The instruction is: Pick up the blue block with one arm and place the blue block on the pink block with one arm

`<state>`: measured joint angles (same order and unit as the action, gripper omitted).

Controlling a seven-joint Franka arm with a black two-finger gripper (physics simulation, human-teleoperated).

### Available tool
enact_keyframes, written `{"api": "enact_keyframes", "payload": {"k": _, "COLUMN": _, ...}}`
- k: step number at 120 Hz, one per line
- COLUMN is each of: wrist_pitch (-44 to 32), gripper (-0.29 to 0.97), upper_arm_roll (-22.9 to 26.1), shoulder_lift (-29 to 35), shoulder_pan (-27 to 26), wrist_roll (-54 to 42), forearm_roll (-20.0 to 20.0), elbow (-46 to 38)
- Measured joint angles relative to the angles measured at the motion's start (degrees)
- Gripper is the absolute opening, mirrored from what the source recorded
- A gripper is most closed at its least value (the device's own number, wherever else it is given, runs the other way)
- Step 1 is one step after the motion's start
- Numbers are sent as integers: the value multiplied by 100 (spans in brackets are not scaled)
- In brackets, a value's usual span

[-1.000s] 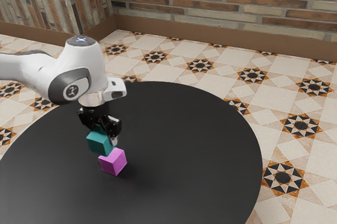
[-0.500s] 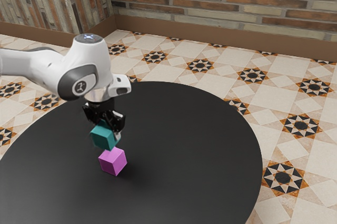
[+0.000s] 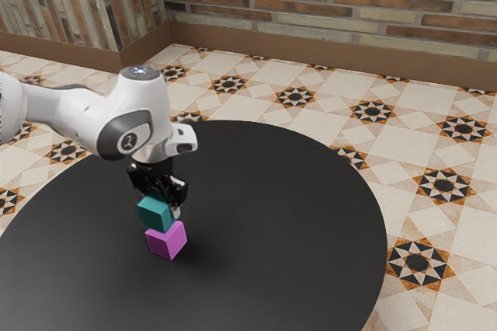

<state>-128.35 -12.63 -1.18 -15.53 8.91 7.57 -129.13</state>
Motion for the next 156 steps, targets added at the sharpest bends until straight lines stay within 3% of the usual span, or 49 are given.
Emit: {"api": "enact_keyframes", "payload": {"k": 156, "wrist_pitch": -311, "gripper": 34, "upper_arm_roll": -4, "shoulder_lift": -144, "shoulder_pan": 109, "wrist_roll": -553, "forearm_roll": -197, "elbow": -129}}
